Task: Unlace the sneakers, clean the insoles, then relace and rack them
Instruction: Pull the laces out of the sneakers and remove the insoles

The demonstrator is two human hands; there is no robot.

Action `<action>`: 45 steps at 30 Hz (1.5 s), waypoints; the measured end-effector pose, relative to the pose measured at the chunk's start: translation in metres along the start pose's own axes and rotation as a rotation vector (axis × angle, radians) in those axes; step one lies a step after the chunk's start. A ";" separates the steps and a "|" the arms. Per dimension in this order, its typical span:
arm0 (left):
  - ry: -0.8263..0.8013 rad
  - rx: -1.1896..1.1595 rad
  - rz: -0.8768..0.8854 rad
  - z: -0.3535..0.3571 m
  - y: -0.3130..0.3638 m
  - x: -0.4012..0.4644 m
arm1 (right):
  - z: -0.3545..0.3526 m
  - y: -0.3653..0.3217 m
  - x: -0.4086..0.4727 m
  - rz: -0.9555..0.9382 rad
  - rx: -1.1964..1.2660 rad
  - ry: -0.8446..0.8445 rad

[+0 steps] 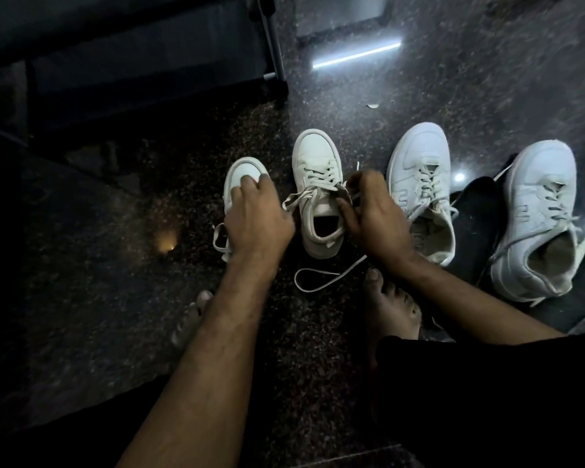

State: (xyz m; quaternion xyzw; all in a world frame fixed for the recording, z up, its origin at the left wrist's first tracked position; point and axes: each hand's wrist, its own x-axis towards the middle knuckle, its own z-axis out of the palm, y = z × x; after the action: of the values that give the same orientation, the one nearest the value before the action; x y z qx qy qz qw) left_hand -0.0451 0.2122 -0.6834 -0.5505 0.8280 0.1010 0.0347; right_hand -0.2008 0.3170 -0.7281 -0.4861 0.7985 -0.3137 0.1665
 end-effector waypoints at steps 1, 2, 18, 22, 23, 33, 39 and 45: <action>0.093 0.003 0.048 0.002 0.007 -0.001 | -0.002 -0.001 0.000 -0.033 -0.068 -0.012; 0.171 -0.002 0.090 0.005 0.012 -0.001 | -0.004 -0.001 0.002 -0.063 -0.126 -0.037; -0.339 -1.029 -0.506 0.031 0.008 0.008 | -0.010 -0.001 0.015 0.028 0.070 -0.156; -0.339 -1.068 -0.472 0.032 0.007 0.008 | -0.011 -0.003 0.016 0.110 0.141 -0.131; -0.326 -1.059 -0.452 0.033 0.007 0.007 | -0.011 -0.005 0.015 0.105 0.133 -0.143; -0.438 -1.145 -0.303 0.030 -0.003 0.005 | -0.009 -0.032 0.032 -0.202 -0.682 -0.333; -0.412 -1.180 -0.348 0.033 -0.001 0.005 | 0.009 -0.045 0.042 -0.260 -0.819 -0.422; -0.154 -0.806 -0.179 0.041 0.002 0.004 | -0.016 -0.026 0.019 -0.266 -0.563 -0.313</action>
State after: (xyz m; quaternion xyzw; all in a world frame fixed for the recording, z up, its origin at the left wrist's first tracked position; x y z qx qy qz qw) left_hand -0.0503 0.2178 -0.7243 -0.5808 0.6660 0.4542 -0.1130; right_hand -0.2018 0.2971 -0.6985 -0.6551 0.7481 -0.0215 0.1040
